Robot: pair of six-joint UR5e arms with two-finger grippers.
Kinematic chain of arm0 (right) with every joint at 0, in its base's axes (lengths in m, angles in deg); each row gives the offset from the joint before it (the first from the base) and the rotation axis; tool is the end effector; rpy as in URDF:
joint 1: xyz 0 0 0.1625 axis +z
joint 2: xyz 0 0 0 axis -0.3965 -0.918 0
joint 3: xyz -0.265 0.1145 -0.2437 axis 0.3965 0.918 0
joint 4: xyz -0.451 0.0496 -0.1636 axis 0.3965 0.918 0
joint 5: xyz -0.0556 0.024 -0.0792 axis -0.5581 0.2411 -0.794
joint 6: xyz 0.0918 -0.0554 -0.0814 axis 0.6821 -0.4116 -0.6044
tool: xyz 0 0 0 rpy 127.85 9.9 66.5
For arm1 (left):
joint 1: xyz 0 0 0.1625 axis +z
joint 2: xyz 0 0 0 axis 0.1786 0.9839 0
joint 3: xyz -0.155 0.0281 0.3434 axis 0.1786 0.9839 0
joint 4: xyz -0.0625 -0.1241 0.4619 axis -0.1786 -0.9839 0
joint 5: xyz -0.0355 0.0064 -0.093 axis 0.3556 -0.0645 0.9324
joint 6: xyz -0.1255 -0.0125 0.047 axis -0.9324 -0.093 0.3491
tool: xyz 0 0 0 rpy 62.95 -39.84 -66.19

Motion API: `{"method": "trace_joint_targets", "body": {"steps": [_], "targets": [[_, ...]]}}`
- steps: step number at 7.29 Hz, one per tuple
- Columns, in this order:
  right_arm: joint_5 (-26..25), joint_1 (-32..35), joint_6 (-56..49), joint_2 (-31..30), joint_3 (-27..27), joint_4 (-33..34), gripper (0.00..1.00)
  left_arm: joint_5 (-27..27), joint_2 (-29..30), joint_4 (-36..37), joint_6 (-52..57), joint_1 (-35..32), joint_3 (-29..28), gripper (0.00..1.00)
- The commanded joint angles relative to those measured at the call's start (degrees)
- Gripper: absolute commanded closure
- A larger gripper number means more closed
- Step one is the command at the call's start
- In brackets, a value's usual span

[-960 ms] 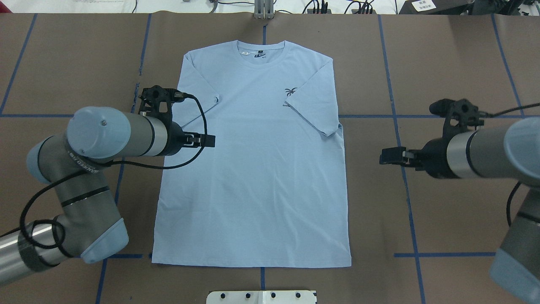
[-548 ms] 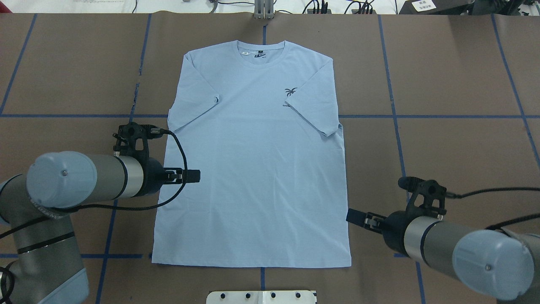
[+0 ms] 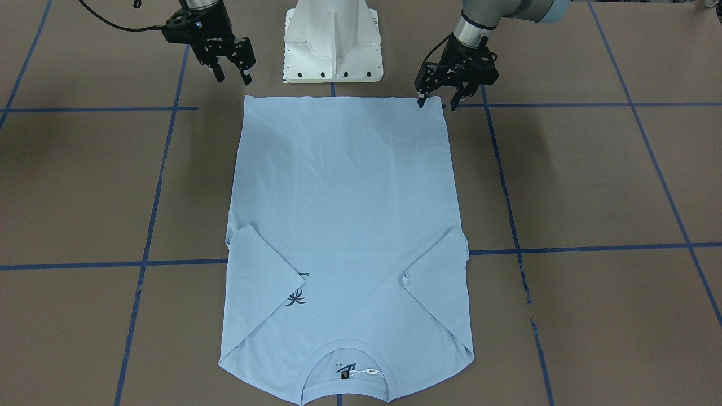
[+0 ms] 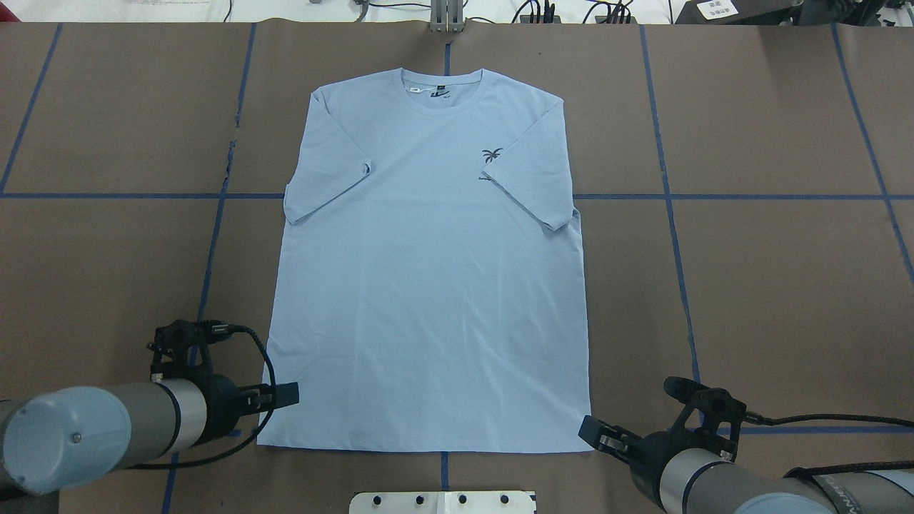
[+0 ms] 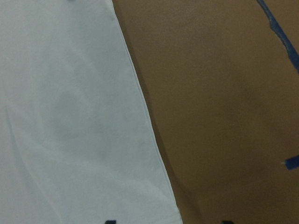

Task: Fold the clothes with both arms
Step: 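Move both grippers down to the shirt hem corners nearest the robot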

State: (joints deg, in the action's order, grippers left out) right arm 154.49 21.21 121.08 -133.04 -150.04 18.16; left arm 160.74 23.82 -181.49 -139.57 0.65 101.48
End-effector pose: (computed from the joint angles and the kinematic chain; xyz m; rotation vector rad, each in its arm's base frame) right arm -0.5158 -0.1586 0.2578 0.1123 -0.9453 0.4928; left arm 0.5290 -0.2354 0.2920 0.1472 1.0050 -0.2032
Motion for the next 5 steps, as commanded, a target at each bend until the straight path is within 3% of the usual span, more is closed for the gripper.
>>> {"method": "trace_joint_targets", "body": {"steps": [1, 3, 5], "targets": [[-1.40, -1.27, 0.50, 0.14, 0.02, 0.55, 0.19, -3.33, -1.82, 0.55, -4.71, 4.97, -0.40, 0.21], [-1.92, -1.45, 0.50, 0.14, 0.02, 0.55, 0.18, -3.42, -1.29, 2.57, -6.82, 5.59, -0.49, 0.36], [-2.19, -1.54, 0.50, 0.14, 0.10, 0.55, 0.18, -3.33, -0.85, 2.58, -6.83, 5.60, -1.19, 0.39]]}}
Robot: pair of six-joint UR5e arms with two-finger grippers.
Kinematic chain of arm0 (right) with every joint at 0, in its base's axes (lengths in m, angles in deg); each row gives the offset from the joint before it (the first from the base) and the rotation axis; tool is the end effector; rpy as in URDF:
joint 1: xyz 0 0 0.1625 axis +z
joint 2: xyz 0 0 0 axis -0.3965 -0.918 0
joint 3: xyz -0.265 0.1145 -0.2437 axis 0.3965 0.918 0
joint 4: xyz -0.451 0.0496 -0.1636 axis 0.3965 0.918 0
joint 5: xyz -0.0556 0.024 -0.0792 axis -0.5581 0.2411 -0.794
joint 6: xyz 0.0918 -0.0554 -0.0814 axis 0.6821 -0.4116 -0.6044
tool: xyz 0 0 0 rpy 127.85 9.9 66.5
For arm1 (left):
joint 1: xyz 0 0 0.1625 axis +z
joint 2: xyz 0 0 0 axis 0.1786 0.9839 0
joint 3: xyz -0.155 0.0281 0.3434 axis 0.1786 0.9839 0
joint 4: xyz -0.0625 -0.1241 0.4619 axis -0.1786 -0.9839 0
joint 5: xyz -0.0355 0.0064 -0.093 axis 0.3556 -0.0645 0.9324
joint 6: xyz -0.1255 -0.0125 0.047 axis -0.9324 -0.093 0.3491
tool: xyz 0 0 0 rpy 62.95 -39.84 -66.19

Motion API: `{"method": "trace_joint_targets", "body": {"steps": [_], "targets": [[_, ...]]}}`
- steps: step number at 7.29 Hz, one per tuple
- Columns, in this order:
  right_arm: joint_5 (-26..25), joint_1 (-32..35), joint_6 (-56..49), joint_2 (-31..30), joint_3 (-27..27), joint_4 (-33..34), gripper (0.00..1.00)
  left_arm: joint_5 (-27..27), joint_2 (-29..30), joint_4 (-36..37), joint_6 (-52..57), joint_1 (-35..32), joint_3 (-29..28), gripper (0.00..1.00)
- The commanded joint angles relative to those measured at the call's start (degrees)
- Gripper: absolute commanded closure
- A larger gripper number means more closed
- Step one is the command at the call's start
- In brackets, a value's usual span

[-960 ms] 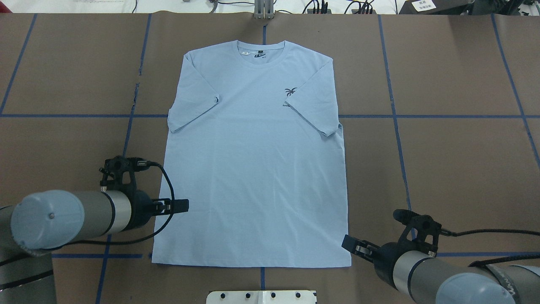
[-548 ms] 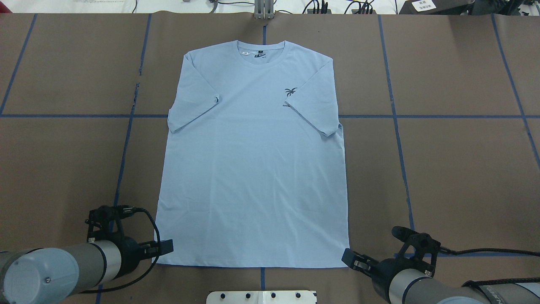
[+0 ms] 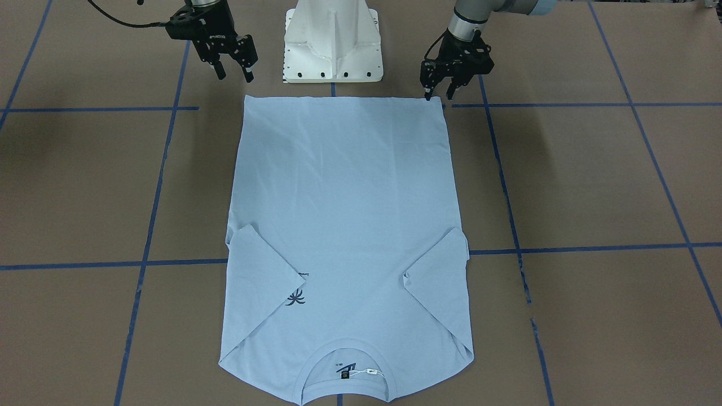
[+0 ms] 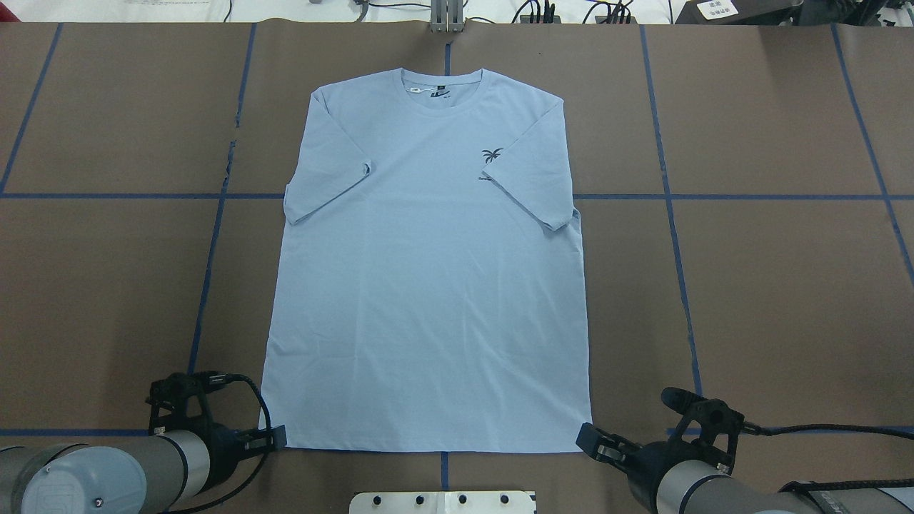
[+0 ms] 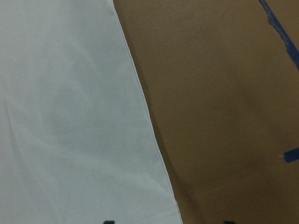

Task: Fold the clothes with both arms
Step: 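Move both grippers down to the shirt hem corners nearest the robot, then grasp both hem corners with the left and right grippers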

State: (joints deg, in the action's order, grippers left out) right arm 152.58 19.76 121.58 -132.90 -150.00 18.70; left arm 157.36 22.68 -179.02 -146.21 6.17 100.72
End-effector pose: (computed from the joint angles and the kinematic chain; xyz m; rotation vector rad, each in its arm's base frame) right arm -0.5191 -0.1498 0.2575 0.1293 -0.9451 0.4908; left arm 0.5485 -0.1913 0.3175 0.0978 0.9399 -0.2482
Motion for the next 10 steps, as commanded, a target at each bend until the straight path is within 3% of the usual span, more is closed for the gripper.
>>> {"method": "trace_joint_targets", "body": {"steps": [1, 6, 7, 8, 9, 10], "targets": [[-0.27, -0.09, 0.00, 0.00, 0.15, 0.00, 0.18, 0.04, 0.55, 0.11, -0.19, 0.07, -0.87, 0.39], [-0.36, -0.18, 0.00, 0.09, 0.15, 0.00, 0.17, 0.04, 1.34, 0.11, -0.27, 0.07, -1.57, 0.48], [-0.36, -0.09, 0.00, 0.18, 0.15, 0.00, 0.17, 0.04, 1.43, 0.11, -0.19, 0.07, -1.57, 0.62], [-0.36, -0.18, 0.00, 0.18, 0.24, 0.00, 0.17, 0.13, 1.69, 0.11, -0.19, 0.07, -1.49, 0.89], [-0.28, -0.35, 0.00, 0.18, 0.50, 0.00, 0.16, 0.13, 1.60, 0.11, -0.19, 0.07, -1.48, 1.00], [-0.71, -1.31, 0.18, 0.70, 0.59, 0.18, 0.14, 0.13, 1.69, 0.11, -0.19, 0.07, -1.40, 1.00]]}}
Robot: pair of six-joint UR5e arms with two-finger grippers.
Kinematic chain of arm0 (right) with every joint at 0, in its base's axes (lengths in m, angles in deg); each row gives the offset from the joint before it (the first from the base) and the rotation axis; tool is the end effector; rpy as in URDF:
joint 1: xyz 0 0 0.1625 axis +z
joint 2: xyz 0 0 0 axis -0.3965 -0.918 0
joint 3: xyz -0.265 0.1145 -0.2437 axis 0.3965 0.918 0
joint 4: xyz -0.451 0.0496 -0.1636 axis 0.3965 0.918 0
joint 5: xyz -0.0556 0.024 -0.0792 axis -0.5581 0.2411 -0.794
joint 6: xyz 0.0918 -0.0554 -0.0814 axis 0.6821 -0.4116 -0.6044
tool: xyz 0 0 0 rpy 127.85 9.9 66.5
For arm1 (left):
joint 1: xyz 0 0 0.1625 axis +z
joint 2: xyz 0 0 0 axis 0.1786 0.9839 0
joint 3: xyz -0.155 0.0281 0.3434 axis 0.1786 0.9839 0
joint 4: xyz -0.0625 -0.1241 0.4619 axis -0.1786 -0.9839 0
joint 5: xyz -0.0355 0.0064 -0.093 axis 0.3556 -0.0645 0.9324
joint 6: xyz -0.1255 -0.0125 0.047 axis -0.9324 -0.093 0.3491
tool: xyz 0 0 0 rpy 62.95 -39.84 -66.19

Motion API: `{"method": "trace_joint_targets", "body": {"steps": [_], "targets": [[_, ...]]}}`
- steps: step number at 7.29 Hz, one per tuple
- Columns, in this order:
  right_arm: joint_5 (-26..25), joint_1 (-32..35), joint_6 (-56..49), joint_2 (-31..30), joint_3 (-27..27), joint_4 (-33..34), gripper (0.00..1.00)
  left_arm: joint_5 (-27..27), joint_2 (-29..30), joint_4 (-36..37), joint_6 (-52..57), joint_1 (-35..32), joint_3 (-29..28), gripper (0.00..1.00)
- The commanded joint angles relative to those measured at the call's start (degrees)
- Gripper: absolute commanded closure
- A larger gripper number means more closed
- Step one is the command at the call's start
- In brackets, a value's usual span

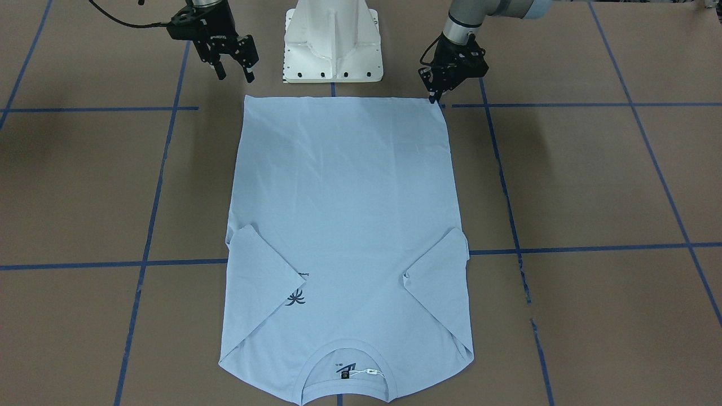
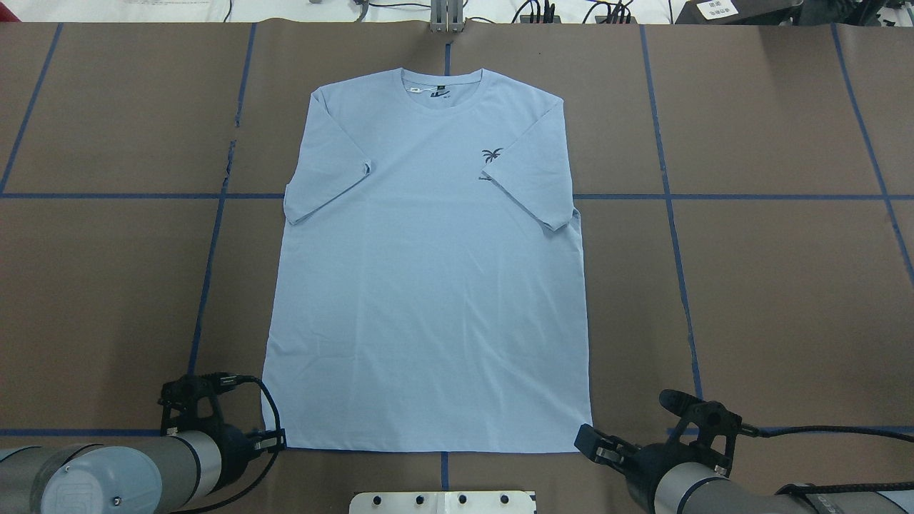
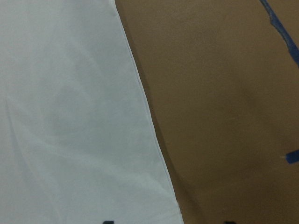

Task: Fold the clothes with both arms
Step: 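Grasp both hem corners with the left and right grippers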

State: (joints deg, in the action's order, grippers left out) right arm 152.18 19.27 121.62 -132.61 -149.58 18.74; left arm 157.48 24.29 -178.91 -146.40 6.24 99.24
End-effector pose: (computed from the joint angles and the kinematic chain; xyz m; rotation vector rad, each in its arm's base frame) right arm -0.5227 -0.1460 0.2587 0.1322 -0.9438 0.4862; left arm 0.5589 -0.1910 0.3167 0.0938 0.9405 -0.2491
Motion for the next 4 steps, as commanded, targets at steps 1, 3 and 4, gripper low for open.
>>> {"method": "trace_joint_targets", "body": {"steps": [1, 3, 4], "targets": [[-2.06, -2.05, 2.75, 2.32, 0.96, 2.14, 0.14, 0.01, 0.25, 0.00, 0.00, 0.00, 0.34, 1.00], [-2.26, -3.21, 7.50, 9.69, 3.58, 13.10, 0.20, 0.01, 0.60, 0.00, 0.00, 0.00, 0.60, 1.00], [-2.17, -3.21, 7.52, 9.90, 5.08, 13.58, 0.22, 0.01, 0.69, 0.00, 0.00, 0.00, 0.69, 1.00]]}}
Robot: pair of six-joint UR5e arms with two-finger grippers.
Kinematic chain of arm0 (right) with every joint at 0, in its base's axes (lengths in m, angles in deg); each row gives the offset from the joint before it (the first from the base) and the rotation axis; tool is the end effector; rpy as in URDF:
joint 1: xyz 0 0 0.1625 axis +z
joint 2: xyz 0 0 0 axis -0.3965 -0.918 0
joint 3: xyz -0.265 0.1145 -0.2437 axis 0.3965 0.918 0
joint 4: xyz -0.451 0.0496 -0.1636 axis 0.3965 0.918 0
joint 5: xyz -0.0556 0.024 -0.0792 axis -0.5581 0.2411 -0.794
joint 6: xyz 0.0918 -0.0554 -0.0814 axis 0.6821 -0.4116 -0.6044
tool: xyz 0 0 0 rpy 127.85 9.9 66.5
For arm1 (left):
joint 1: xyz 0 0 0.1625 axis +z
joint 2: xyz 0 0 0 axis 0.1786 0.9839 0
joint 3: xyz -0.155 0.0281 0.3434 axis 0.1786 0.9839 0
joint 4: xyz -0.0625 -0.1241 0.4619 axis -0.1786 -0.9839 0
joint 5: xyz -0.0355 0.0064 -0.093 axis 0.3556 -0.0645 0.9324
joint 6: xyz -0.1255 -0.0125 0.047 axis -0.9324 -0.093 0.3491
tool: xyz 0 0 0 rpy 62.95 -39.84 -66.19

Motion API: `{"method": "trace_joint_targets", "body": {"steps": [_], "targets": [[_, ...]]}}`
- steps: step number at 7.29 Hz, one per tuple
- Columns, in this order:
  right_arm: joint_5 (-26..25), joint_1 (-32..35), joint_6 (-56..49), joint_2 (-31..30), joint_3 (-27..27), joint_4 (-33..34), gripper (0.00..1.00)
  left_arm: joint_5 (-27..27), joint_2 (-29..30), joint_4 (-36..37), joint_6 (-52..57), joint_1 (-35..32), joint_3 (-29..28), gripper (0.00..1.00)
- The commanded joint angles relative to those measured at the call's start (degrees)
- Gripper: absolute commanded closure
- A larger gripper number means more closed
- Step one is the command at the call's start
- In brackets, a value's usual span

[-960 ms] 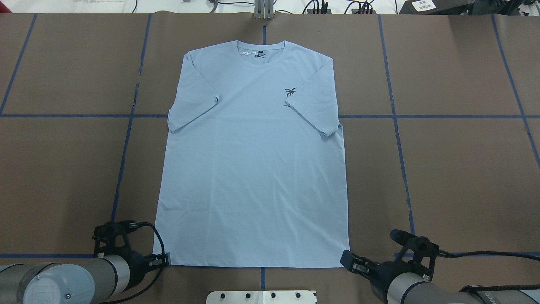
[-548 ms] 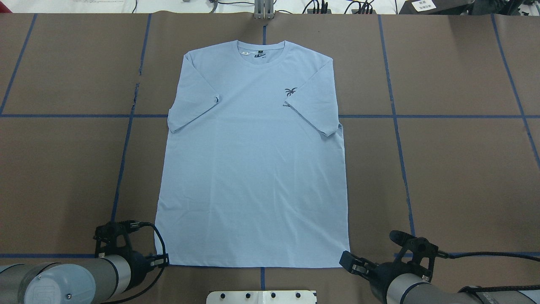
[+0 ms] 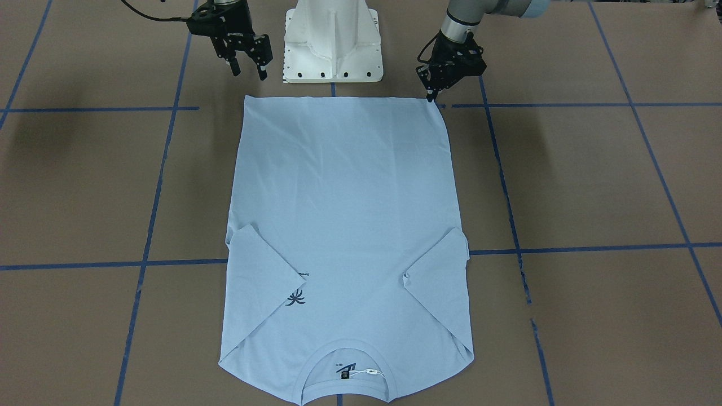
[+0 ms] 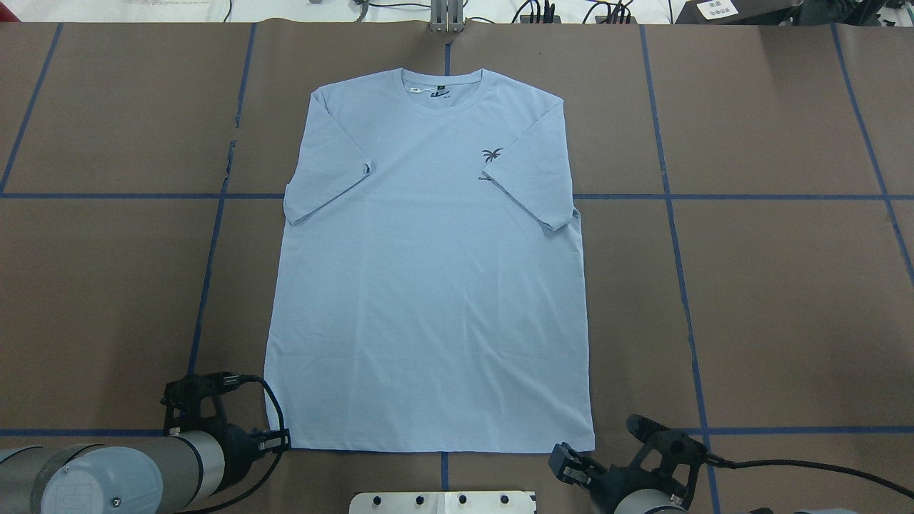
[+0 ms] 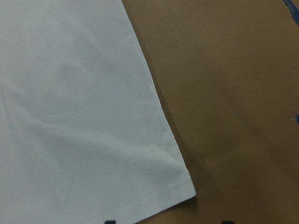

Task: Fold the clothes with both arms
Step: 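Grasp both hem corners with the left and right grippers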

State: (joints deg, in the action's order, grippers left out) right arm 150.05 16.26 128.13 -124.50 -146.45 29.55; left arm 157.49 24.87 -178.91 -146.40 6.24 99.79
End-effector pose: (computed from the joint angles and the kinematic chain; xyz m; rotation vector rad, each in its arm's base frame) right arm -0.5551 -0.1199 0.2412 0.1259 -0.8690 0.5428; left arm 0.5582 -0.1909 0.3055 0.0926 0.9602 -0.2497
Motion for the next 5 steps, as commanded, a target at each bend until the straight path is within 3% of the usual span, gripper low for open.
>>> {"method": "trace_joint_targets", "body": {"steps": [1, 5], "targets": [[0.05, -0.20, 1.01, 1.88, 3.09, 2.78, 0.26, -0.09, 0.12, -0.09, -0.09, 0.00, 0.24, 1.00], [-0.12, 2.08, 0.40, 1.79, 6.26, 2.78, 0.31, 0.00, 0.91, -0.09, -0.09, -0.09, 0.32, 1.00]]}}
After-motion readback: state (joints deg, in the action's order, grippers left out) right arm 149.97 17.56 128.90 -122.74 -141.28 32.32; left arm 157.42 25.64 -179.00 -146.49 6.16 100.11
